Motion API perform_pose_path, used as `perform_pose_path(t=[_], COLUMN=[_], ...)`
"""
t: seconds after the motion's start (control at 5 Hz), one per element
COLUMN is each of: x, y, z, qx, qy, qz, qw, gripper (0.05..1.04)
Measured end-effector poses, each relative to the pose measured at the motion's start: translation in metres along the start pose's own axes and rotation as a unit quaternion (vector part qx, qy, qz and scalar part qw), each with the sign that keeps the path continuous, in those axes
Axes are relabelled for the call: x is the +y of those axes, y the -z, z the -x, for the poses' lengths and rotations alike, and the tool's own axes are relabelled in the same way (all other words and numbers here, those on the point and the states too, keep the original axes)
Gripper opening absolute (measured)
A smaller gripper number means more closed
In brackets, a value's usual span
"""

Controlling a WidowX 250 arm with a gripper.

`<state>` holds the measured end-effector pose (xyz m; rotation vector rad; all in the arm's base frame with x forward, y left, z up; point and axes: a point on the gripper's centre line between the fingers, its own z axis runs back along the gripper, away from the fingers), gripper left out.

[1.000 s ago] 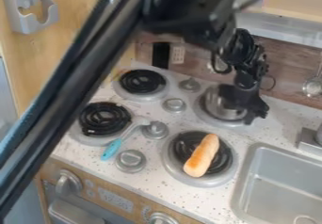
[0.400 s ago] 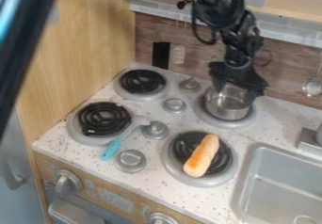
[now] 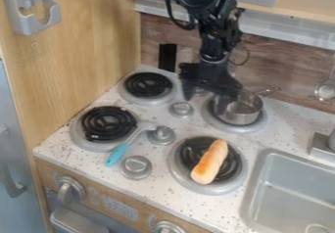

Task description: Move the silver pot to the bottom right side of the burner

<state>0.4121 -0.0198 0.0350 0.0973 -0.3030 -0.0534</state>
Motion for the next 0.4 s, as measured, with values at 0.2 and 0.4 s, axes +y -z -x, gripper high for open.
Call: perform_pose_path(t=[0.2,0.4], x=[0.013,0.029], y=[0.008,0.012], z=[0.022,0.042], qx=[0.044,0.084], qy=[-0.007,-0.024], qz=[0.002,0.009], qw=[0.9990,0.9962], gripper=[0.999,0.999])
